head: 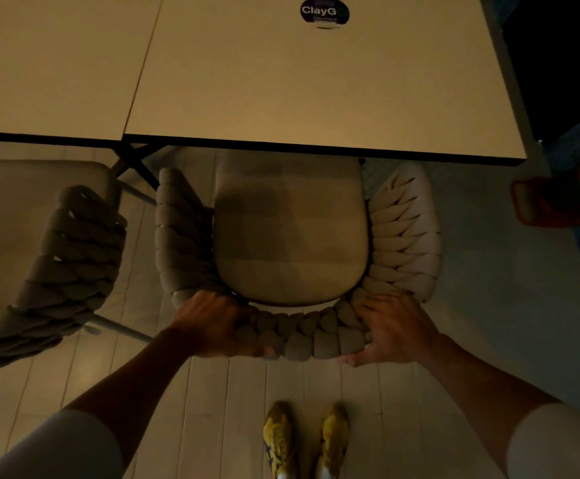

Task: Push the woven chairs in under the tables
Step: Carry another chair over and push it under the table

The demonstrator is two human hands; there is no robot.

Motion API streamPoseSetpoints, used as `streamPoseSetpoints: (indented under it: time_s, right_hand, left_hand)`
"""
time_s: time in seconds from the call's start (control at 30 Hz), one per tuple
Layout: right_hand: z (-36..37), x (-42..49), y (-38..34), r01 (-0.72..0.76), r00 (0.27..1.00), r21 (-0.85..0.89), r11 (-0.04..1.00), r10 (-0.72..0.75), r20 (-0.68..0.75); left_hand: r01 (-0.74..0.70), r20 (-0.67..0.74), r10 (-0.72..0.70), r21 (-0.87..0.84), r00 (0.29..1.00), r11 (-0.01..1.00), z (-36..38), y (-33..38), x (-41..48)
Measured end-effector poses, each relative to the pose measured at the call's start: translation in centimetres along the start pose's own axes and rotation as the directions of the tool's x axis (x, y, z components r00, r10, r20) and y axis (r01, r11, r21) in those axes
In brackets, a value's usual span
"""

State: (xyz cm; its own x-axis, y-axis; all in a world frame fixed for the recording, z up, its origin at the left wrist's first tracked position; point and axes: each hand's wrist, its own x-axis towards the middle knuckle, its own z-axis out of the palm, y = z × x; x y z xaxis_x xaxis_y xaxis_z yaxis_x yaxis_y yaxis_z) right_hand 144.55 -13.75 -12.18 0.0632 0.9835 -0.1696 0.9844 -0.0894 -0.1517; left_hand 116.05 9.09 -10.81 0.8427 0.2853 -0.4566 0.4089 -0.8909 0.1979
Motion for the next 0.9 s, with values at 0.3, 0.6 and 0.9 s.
streamPoseSetpoints:
  time_s: [0.3, 0.6, 0.9]
  right_hand:
    - [0.1, 2.3, 2.0, 0.015, 0.999, -0.034, 0.999, -0.017, -0.05]
    - [-1.3, -0.6, -0.9, -0.211, 0.959, 0.062, 0.976, 0.194, 0.209]
    - [-6.2, -6.0, -7.3, -0.353, 0.855, 0.076, 0.933, 0.289, 0.43]
  left_hand:
    - [0.026, 0.064, -0.032, 0.088, 0.997, 0.996, -1.7, -0.9, 2.5]
    - [0.21, 0.047, -0.21, -0.011, 0.977, 0.978, -1.3, 2.7, 1.1]
    - [0.318, 0.096, -0.307, -0.124, 0.947, 0.94, -0.7, 7.7, -7.3]
